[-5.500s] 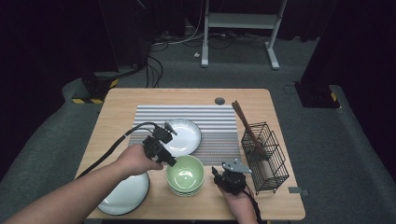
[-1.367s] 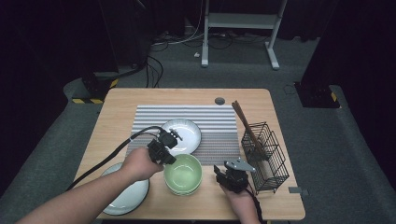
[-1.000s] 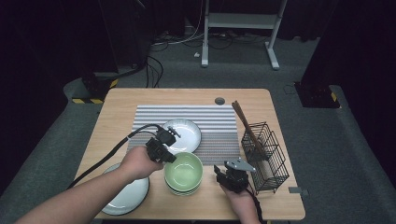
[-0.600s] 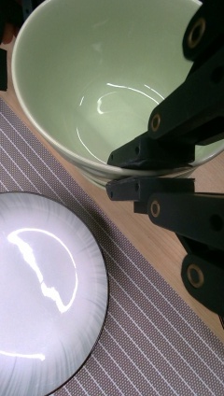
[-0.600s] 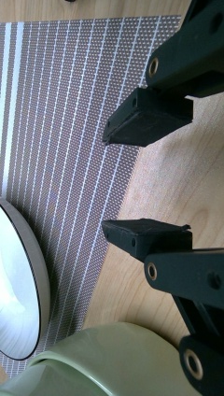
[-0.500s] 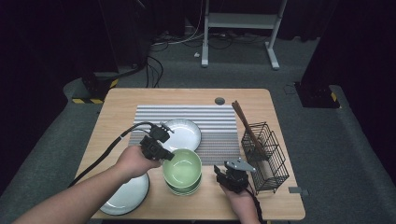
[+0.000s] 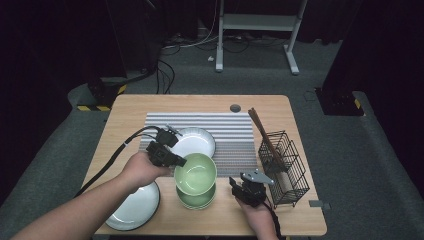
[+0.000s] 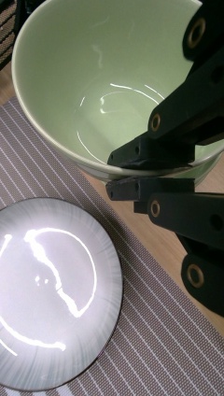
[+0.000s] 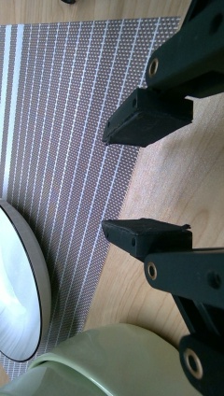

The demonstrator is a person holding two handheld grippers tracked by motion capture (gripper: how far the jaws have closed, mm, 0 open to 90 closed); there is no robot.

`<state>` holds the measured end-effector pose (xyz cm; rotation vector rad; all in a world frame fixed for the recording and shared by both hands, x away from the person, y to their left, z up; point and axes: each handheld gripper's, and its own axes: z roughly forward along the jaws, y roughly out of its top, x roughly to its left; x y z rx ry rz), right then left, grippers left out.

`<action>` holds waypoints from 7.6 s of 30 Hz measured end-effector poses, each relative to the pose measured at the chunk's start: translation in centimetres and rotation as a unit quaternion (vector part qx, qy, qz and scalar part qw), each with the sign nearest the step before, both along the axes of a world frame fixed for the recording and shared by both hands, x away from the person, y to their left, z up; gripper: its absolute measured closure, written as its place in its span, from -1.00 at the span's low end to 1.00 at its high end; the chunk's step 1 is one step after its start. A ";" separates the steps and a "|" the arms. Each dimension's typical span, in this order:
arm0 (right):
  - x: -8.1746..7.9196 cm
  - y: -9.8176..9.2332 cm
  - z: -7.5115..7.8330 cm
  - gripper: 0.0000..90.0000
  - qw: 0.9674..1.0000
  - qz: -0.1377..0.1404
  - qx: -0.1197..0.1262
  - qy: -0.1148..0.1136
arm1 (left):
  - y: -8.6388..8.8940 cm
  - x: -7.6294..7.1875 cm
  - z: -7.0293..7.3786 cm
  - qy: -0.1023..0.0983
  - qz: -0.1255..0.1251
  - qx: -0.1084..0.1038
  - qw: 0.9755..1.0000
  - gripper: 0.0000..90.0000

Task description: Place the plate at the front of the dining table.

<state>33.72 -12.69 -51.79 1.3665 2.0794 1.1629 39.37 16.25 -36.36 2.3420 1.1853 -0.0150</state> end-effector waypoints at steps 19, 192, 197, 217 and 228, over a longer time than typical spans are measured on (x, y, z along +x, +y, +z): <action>0.0 0.0 0.0 0.14 1.000 -0.002 0.001 -0.001 | 0.9 0.6 0.8 -0.024 0.023 -0.034 0.999 0.88; 0.2 0.0 -0.1 0.15 1.000 -0.003 0.004 -0.002 | 3.2 10.6 -8.4 -0.037 0.222 -0.007 0.974 0.88; 0.2 0.0 0.0 0.15 1.000 -0.001 0.004 -0.004 | 3.1 10.8 -8.4 -0.036 0.228 -0.009 0.973 0.88; 0.3 0.0 0.0 0.15 1.000 -0.003 0.006 -0.006 | 3.0 10.9 -8.4 -0.036 0.236 -0.014 0.971 0.87; 0.2 0.0 0.1 0.15 1.000 -0.002 0.005 -0.007 | 2.9 10.7 -8.5 -0.037 0.227 -0.017 0.973 0.85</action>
